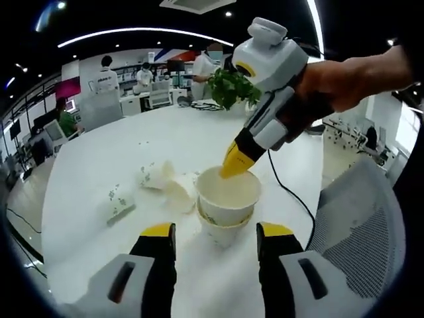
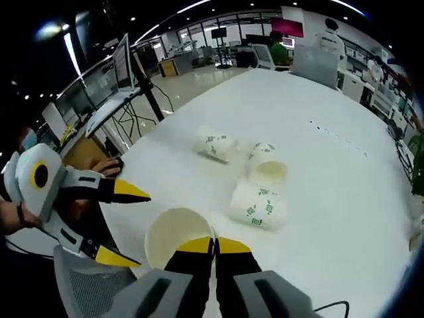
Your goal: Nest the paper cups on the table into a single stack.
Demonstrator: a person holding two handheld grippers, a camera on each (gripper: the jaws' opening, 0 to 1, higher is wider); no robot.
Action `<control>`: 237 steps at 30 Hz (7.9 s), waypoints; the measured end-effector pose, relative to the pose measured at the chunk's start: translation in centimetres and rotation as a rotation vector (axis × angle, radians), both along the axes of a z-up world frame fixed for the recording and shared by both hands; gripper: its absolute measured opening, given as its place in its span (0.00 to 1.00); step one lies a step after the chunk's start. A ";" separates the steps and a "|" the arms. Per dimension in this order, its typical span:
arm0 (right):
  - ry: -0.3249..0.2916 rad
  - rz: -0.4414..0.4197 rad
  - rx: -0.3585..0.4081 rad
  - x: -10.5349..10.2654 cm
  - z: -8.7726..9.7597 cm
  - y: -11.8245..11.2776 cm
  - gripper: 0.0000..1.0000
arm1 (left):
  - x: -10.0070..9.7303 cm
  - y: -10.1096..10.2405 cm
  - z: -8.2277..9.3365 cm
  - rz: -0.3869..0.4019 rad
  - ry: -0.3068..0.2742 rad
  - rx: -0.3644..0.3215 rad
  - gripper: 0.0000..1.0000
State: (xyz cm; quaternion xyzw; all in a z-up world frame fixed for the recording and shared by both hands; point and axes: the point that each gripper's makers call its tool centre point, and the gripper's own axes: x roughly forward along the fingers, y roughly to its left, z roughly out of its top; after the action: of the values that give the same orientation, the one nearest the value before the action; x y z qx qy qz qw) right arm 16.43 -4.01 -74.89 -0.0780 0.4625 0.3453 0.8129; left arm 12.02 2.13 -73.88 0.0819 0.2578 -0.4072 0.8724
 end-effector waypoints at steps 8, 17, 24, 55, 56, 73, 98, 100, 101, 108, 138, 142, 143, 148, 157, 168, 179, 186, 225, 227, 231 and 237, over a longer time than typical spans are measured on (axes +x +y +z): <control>0.008 0.011 -0.016 -0.5 -0.7 0.1 0.00 | -0.2 0.4 -0.1 0.013 0.013 -0.012 0.46; 0.004 0.019 -0.035 -0.8 -1.1 0.1 0.00 | 0.0 0.6 0.0 0.026 0.030 -0.033 0.44; -0.001 0.020 -0.031 -0.5 -0.9 0.0 0.00 | 0.0 0.9 -0.3 0.037 0.036 -0.039 0.44; -0.056 0.003 -0.024 1.9 0.1 -1.8 0.21 | 0.2 2.1 -0.8 0.065 0.046 -0.036 0.44; -0.066 0.026 -0.030 2.4 -0.2 -1.8 0.23 | 0.1 2.2 -0.8 0.067 0.049 -0.036 0.43; -0.120 0.210 -0.146 5.6 -1.8 -2.5 0.37 | -0.3 3.4 -1.0 0.106 0.067 -0.037 0.42; -0.114 0.524 -0.226 6.8 -5.2 -0.3 0.54 | -0.1 4.2 -1.6 0.147 0.091 -0.060 0.45; -0.112 0.542 -0.235 7.1 -5.4 -0.5 0.54 | 0.0 4.3 -1.7 0.151 0.095 -0.061 0.45; -0.113 0.549 -0.242 7.6 -6.1 -0.7 0.54 | 0.0 4.3 -1.7 0.152 0.096 -0.061 0.45; -0.089 0.602 -0.290 7.6 -7.3 -1.2 0.51 | 0.3 4.5 -1.8 0.169 0.099 -0.064 0.44; -0.070 0.567 -0.258 6.4 -7.4 -1.5 0.36 | 1.6 5.1 -1.8 0.181 0.119 -0.066 0.40; -0.093 0.556 -0.244 7.1 -6.7 -1.4 0.36 | 2.5 4.7 -1.3 0.172 0.107 -0.067 0.39; -0.102 0.560 -0.243 6.7 -6.2 -1.3 0.36 | 2.6 4.6 -1.1 0.168 0.103 -0.067 0.39; -0.139 0.590 -0.239 6.1 -4.5 -1.0 0.36 | 3.6 3.7 -0.1 0.151 0.083 -0.072 0.39; -0.214 0.626 -0.215 5.5 -1.0 0.4 0.36 | 5.4 2.0 2.0 0.127 0.050 -0.097 0.38; -0.251 0.655 -0.211 4.3 1.0 1.0 0.36 | 6.4 0.3 3.2 0.094 0.024 -0.114 0.36; -0.255 0.662 -0.201 2.7 1.6 1.2 0.36 | 6.2 -1.5 3.4 0.052 0.037 -0.135 0.27; -0.258 0.640 -0.184 2.1 1.9 1.0 0.36 | 5.6 -2.2 3.9 0.027 0.048 -0.149 0.16; -0.242 0.624 -0.114 -1.9 1.9 2.4 0.35 | 0.7 -5.2 8.7 -0.114 0.042 -0.208 0.01; -0.242 0.625 -0.111 -2.1 1.7 2.5 0.35 | 0.7 -5.2 8.1 -0.125 0.041 -0.200 0.01; -0.237 0.623 -0.104 -2.8 1.8 2.8 0.35 | 0.2 -5.6 8.0 -0.136 0.044 -0.192 0.02; -0.224 0.614 -0.099 -3.0 0.9 2.9 0.35 | 0.4 -5.6 6.7 -0.143 0.053 -0.181 0.02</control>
State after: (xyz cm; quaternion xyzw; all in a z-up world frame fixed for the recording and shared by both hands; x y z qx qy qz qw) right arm 13.42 -1.14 -74.01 -0.2905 0.3413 0.5407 0.7118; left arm 12.38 -3.44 -67.16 0.0103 0.2368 -0.4918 0.8379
